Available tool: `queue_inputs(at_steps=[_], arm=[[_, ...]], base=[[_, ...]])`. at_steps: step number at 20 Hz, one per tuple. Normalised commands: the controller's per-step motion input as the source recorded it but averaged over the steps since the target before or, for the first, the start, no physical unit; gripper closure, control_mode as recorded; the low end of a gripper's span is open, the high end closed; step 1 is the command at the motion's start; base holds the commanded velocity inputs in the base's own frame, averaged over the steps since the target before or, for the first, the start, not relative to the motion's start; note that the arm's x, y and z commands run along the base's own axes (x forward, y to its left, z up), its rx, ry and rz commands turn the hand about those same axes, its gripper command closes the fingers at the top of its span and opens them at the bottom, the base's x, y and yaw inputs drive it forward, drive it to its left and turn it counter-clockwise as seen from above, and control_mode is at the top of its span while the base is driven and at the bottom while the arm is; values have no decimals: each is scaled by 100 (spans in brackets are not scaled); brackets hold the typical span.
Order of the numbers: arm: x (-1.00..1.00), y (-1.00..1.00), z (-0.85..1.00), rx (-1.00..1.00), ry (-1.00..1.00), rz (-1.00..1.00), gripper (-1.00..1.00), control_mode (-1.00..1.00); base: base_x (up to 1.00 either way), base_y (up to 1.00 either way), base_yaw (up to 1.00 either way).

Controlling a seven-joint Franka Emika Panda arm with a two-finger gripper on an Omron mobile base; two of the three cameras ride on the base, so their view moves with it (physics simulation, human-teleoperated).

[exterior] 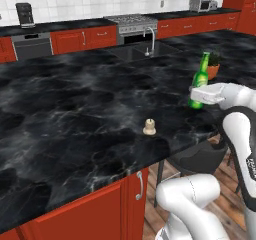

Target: Get the candle and the beer from the cabinet and move them to the dining counter.

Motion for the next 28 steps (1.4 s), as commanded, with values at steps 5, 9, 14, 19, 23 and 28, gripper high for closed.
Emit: queue_inputs(at_steps=[5,9,14,19,23,28], arm=[[32,-12,-23,0,0,27,100,-100],[25,-22,-15,0,-1,12,100,-100],[23,-45,-28,0,-5,7,100,-100],[23,-29,-40,-3,-4,1,100,-100],[31,-32,-33,0,-2,0,100,-100],[37,-37,-31,0,0,0,100,-100]], base=[[0,0,0],[0,0,0],[0,0,0],[0,0,0],[0,0,0],[0,0,0]])
